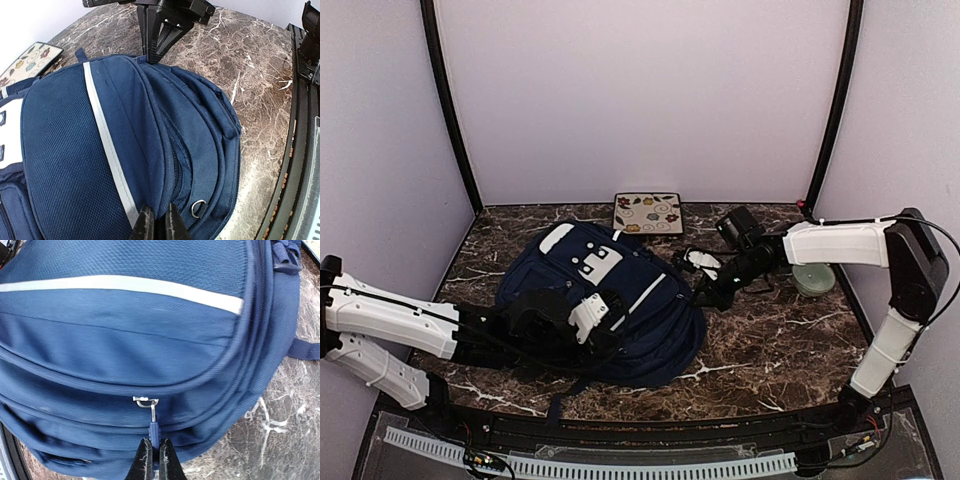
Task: Pack the student bag
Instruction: Zip the upper front pocket of the student bag.
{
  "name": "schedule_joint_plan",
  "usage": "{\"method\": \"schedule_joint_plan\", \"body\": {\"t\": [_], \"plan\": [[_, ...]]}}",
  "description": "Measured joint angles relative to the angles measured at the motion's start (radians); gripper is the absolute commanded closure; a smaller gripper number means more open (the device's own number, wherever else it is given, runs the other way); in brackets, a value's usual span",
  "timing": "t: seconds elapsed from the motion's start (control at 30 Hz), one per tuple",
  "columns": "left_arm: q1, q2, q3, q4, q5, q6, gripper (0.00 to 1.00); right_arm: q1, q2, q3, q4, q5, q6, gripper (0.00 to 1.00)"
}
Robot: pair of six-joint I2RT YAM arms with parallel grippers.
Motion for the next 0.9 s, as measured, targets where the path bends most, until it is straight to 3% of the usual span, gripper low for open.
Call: {"method": "schedule_joint_plan", "body": {"t": [0.13,0.3,0.53,0.7,0.9], "plan": [[-0.004,-0.058,0.008,-0.114,-0.068,-0.091,0.98,-0.001,0.002,0.016,-0.02,-0.025,-0.034,1.0],[-0.009,-0.169,0.019,-0.281,-0.105,-0.174,0.73,0.039,-0.019,0.023,-0.035,-0.074,-0.06,1.0],[-0.01,-0.25,0.009,-0.389,-0.05,-0.183,0.61,0.158,-0.063,0.063,-0.083,-0.056,-0.059,1.0],[-0.014,-0.143,0.064,-0.33,-0.005,-0.139,0.52,0.185,-0.063,0.079,-0.108,-0.056,-0.059,1.0],[-0.024,0.092,0.222,-0.237,0.006,-0.101,0.51,0.187,-0.063,0.08,-0.121,-0.053,-0.057,1.0]]}}
